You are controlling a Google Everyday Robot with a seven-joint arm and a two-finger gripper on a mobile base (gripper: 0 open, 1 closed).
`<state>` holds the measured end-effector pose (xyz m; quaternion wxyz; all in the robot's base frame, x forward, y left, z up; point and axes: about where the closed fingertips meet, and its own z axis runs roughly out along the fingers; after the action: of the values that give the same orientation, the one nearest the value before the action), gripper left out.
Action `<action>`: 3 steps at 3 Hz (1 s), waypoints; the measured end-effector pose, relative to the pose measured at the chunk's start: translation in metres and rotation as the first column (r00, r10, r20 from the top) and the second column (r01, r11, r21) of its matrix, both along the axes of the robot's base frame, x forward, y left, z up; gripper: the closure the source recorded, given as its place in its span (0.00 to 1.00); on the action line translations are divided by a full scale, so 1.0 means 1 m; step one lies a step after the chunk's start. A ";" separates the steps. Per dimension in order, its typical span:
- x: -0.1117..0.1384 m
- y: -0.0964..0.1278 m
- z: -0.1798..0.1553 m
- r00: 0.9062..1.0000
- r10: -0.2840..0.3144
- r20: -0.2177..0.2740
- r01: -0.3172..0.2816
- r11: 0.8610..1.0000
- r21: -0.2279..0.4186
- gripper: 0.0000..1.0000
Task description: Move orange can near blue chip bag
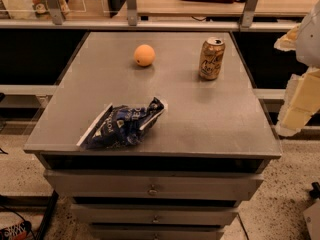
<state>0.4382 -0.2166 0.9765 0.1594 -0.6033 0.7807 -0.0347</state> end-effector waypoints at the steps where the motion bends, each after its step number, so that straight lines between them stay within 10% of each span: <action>1: 0.001 0.001 0.000 1.000 -0.001 0.003 0.001 1.000 0.004 0.00; 3: 0.095 0.017 0.009 0.995 0.001 0.096 -0.006 0.998 0.055 0.00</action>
Offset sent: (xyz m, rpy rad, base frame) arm 0.0912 0.0175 0.0062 0.0017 -0.0996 0.0187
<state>0.5333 -0.1992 0.9852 0.2134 -0.5976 0.7718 -0.0416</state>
